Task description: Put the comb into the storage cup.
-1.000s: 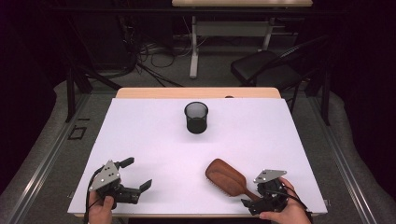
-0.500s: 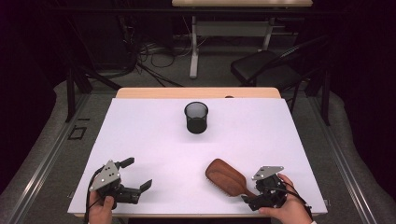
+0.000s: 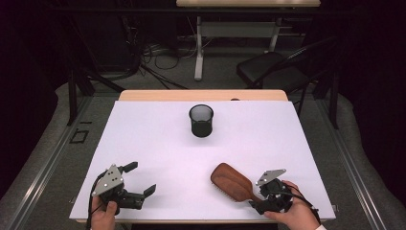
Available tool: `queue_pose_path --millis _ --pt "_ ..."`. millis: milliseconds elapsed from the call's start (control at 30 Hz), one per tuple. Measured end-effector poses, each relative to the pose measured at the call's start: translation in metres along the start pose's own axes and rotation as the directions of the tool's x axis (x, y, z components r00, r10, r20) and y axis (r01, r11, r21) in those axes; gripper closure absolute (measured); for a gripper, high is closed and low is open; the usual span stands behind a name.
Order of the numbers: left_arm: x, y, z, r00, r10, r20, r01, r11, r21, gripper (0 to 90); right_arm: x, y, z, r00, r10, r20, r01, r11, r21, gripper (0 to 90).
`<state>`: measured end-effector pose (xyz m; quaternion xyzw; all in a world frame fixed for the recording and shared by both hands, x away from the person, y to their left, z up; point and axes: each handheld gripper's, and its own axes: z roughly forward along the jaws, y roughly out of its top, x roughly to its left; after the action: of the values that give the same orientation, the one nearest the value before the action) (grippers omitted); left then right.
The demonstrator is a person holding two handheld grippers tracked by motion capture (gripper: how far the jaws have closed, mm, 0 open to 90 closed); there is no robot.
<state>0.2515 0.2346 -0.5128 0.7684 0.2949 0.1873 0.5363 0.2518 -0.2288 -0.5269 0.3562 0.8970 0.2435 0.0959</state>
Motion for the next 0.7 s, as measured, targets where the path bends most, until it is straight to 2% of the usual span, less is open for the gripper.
queue_pose_path --millis 233,333,433,533,700 --pt "0.0000 0.0000 0.0000 1.0000 -0.001 0.000 0.001 1.0000 -0.001 0.3 0.0034 0.0023 0.0035 0.9997 -0.025 0.000 0.025 0.9994 0.025 41.3" --pt "0.0000 0.0000 0.0000 1.0000 0.000 0.000 0.000 1.0000 0.000 0.3 0.0040 0.0035 0.0042 0.9997 -0.023 0.004 0.023 0.9992 0.034 41.6" --pt "0.0000 0.0000 0.0000 1.0000 0.001 0.000 -0.001 1.0000 0.001 0.3 0.0031 0.0048 0.0045 1.0000 0.009 0.003 -0.009 0.9983 0.057 42.0" --pt "0.0001 0.0000 0.0000 1.0000 0.001 0.000 -0.001 1.0000 0.002 0.3 0.0029 0.0054 0.0060 0.9999 0.008 -0.012 -0.007 0.9983 0.057 46.8" --pt "0.0001 -0.0001 0.0000 1.0000 0.001 -0.001 -0.001 1.0000 0.002 0.3 0.0035 0.0071 0.0098 0.9998 -0.002 -0.022 0.004 0.9957 0.092 52.3"
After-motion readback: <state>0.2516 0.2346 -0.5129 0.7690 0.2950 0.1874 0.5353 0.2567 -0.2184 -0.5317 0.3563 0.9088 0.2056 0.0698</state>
